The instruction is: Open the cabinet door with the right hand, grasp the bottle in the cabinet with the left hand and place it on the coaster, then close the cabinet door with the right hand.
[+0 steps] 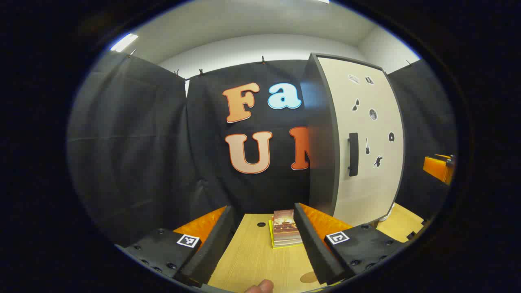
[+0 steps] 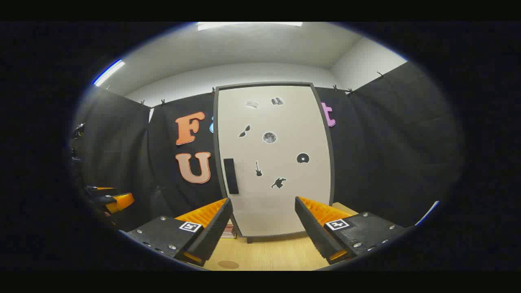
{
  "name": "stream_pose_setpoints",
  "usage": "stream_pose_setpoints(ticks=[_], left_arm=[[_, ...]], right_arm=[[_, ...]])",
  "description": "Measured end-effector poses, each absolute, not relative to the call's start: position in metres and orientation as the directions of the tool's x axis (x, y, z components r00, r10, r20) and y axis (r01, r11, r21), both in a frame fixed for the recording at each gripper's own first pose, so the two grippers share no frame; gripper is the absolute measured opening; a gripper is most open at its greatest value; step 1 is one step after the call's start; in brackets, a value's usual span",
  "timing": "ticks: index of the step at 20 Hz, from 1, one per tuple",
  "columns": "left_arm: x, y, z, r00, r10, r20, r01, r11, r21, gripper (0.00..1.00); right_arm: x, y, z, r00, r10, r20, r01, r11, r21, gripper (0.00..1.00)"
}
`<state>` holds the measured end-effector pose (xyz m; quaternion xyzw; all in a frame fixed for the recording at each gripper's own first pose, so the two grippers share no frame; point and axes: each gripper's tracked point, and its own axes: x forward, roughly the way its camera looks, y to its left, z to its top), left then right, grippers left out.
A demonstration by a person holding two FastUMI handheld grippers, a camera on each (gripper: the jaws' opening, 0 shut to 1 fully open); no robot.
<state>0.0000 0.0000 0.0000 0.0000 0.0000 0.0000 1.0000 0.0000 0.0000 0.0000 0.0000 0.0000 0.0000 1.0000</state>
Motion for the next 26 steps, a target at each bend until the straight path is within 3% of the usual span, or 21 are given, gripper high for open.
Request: stream_pose_setpoints(ticks=[2,3,4,6,11,26], left_arm=[[-0.004,0.006,0.002,1.0,0.0,0.004,0.0,0.999,-0.036,0.97],[-0.006,0.013,0.005,1.0,0.005,0.016,-0.004,0.999,-0.038,0.94],[-0.008,0.017,0.007,1.0,0.007,0.029,-0.006,0.999,-0.039,1.0],[-0.012,0.026,0.013,0.998,0.019,0.053,-0.017,0.999,-0.045,0.94],[-0.018,0.035,0.018,0.997,0.024,0.076,-0.018,0.997,-0.071,1.0],[-0.018,0.055,0.014,0.997,0.033,0.075,-0.027,0.997,-0.073,0.97]], right_arm=[[-0.007,0.012,0.006,1.0,0.002,0.019,-0.003,1.0,0.015,0.95],[-0.011,0.016,0.006,1.0,-0.001,0.023,0.001,1.0,0.001,0.95],[-0.014,0.018,0.004,1.0,-0.002,0.018,0.003,1.0,-0.022,0.95],[-0.019,0.027,0.004,1.0,0.005,0.014,-0.004,0.999,-0.039,0.95],[-0.023,0.042,0.003,1.0,0.012,0.014,-0.011,0.999,-0.047,0.95],[-0.024,0.056,-0.001,1.0,0.006,0.0,-0.006,0.997,-0.081,0.95]])
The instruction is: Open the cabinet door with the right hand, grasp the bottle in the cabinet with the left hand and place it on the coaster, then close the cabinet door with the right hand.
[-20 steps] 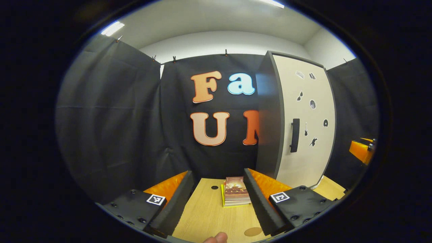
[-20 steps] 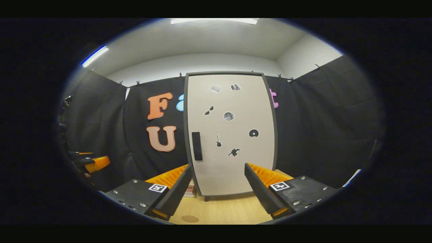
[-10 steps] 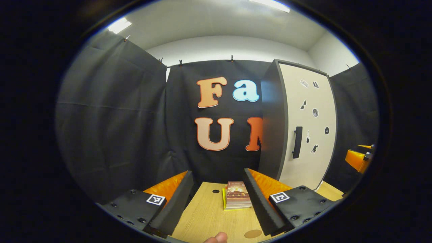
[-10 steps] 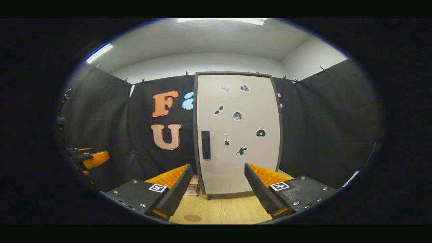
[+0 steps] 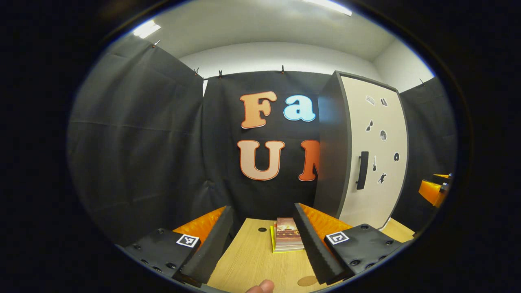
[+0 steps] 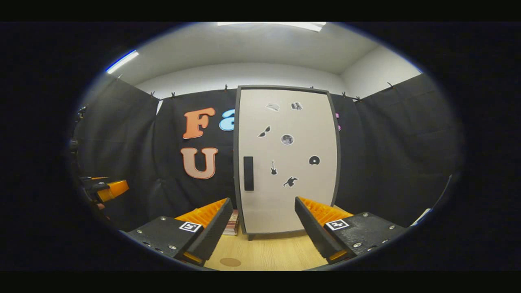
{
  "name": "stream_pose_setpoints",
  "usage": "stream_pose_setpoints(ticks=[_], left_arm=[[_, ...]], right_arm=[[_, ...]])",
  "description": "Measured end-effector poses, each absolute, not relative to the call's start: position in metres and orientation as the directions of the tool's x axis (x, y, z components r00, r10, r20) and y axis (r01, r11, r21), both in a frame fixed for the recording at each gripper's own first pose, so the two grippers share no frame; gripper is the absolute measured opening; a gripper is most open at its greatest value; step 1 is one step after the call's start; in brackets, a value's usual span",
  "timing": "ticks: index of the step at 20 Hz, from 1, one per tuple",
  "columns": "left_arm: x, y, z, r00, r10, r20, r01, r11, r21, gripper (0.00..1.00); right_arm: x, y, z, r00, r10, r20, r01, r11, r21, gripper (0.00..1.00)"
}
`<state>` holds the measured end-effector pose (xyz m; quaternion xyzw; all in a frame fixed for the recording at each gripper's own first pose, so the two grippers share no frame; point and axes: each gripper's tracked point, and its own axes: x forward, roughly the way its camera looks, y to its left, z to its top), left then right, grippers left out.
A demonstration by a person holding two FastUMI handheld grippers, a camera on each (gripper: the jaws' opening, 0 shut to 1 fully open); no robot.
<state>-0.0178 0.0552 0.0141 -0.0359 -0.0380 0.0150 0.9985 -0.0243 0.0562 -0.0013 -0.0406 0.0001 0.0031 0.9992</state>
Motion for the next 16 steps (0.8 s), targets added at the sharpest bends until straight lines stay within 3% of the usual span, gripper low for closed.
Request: stream_pose_setpoints(ticks=[9,16], left_arm=[[0.0,0.061,0.0,0.999,0.015,0.05,-0.011,0.998,-0.067,0.97],[0.026,0.069,-0.012,0.999,0.028,0.03,-0.026,0.997,-0.076,0.98]], right_arm=[[-0.001,0.065,-0.009,1.0,-0.006,-0.017,0.005,0.997,-0.073,0.95],[0.085,0.083,-0.004,0.999,0.03,-0.016,-0.03,0.998,-0.054,0.95]])
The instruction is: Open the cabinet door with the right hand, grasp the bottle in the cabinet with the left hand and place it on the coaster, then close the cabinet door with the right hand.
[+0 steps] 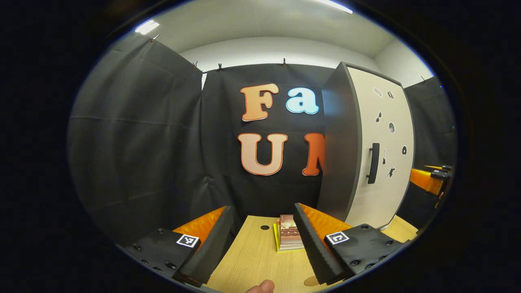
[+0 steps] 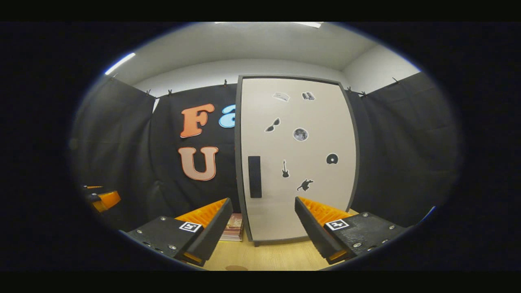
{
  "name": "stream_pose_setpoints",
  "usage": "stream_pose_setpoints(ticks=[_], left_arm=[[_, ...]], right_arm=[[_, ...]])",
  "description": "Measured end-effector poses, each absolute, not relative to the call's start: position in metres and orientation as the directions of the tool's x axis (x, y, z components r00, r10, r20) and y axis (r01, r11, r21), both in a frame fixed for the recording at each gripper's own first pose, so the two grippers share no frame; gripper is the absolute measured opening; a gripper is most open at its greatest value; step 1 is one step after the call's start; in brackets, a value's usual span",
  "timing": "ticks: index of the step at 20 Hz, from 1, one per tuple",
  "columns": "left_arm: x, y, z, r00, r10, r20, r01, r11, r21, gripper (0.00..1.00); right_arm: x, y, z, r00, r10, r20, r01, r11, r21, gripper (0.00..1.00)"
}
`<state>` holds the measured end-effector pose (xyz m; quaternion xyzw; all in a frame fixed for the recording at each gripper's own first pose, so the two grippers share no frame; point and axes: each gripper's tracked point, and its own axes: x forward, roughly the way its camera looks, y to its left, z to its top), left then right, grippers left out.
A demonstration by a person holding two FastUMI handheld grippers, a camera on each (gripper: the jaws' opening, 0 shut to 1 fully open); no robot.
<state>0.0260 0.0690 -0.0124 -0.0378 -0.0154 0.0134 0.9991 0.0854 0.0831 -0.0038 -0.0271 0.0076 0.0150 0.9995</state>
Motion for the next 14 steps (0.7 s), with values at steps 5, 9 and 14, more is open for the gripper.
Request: stream_pose_setpoints(ticks=[5,9,14], left_arm=[[0.048,0.075,-0.022,0.999,0.047,0.022,-0.045,0.996,-0.078,1.0],[0.071,0.083,-0.03,0.997,0.078,0.007,-0.078,0.993,-0.084,0.98],[0.091,0.095,-0.041,0.994,0.111,-0.024,-0.112,0.99,-0.089,0.98]], right_arm=[[0.172,0.096,-0.011,0.997,0.06,-0.037,-0.062,0.997,-0.048,0.95],[0.222,0.099,-0.011,0.997,0.065,-0.042,-0.067,0.997,-0.042,0.95],[0.254,0.101,-0.013,0.997,0.066,-0.039,-0.069,0.994,-0.088,0.77]])
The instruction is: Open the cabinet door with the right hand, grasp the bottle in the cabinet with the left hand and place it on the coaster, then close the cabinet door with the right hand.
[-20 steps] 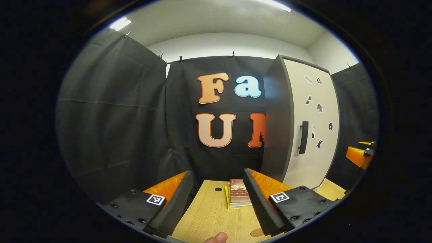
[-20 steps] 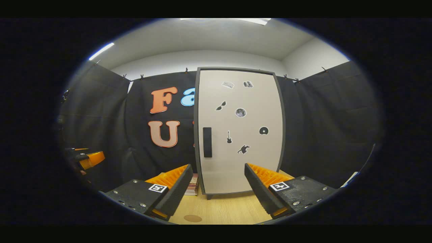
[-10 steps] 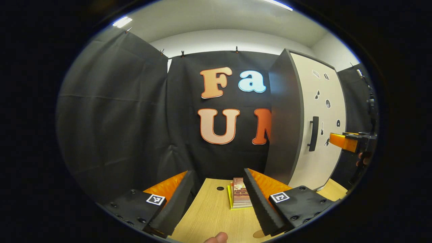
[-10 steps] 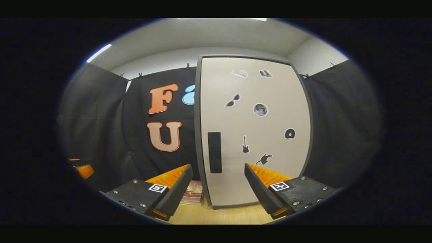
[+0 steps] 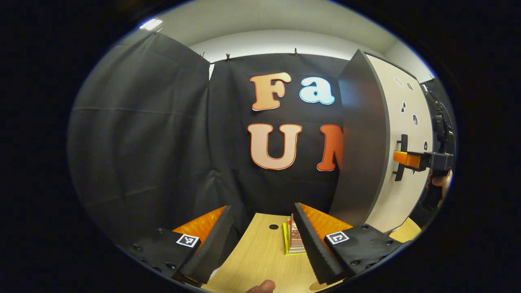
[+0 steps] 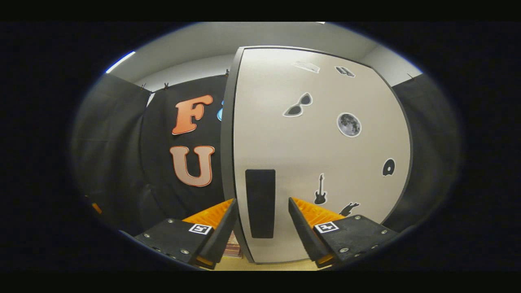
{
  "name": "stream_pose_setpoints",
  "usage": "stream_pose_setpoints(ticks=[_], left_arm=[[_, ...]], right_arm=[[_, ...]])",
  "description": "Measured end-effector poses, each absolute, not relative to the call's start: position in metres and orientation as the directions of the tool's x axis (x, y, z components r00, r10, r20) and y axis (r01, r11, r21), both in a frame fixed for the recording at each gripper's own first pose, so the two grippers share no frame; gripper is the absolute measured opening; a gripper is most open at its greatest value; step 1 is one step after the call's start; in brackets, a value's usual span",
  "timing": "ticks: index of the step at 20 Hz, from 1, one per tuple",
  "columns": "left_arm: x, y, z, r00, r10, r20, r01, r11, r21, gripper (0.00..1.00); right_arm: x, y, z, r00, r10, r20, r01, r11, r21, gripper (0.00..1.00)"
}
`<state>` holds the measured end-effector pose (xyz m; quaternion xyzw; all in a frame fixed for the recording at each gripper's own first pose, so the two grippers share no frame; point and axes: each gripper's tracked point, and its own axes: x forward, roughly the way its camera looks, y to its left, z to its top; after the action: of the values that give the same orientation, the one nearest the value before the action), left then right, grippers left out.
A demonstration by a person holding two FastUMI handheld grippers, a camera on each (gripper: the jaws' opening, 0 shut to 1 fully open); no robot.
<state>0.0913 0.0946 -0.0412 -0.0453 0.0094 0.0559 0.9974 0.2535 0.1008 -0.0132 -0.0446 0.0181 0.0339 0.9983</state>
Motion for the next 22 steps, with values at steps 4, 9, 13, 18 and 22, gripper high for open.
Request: stream_pose_setpoints(ticks=[4,9,13,18,22], left_arm=[[0.094,0.099,-0.046,0.992,0.123,-0.034,-0.126,0.989,-0.08,0.98],[0.09,0.1,-0.048,0.992,0.122,-0.039,-0.125,0.988,-0.086,0.98],[0.068,0.098,-0.047,0.994,0.107,-0.032,-0.109,0.99,-0.085,0.98],[0.037,0.077,-0.044,0.999,0.047,-0.012,-0.048,0.996,-0.08,0.98],[0.02,0.05,-0.043,1.0,-0.01,-0.003,0.01,0.997,-0.077,0.98]], right_arm=[[0.257,0.103,-0.014,0.997,0.064,-0.034,-0.067,0.994,-0.081,0.39],[0.249,0.102,-0.014,0.996,0.07,-0.047,-0.072,0.996,-0.047,0.27],[0.225,0.1,-0.011,0.996,0.059,-0.066,-0.061,0.998,-0.027,0.27],[0.152,0.068,-0.006,0.997,0.039,-0.07,-0.039,0.999,-0.003,0.23],[0.088,0.021,-0.004,0.998,-0.008,-0.06,0.008,1.0,0.006,0.23]])
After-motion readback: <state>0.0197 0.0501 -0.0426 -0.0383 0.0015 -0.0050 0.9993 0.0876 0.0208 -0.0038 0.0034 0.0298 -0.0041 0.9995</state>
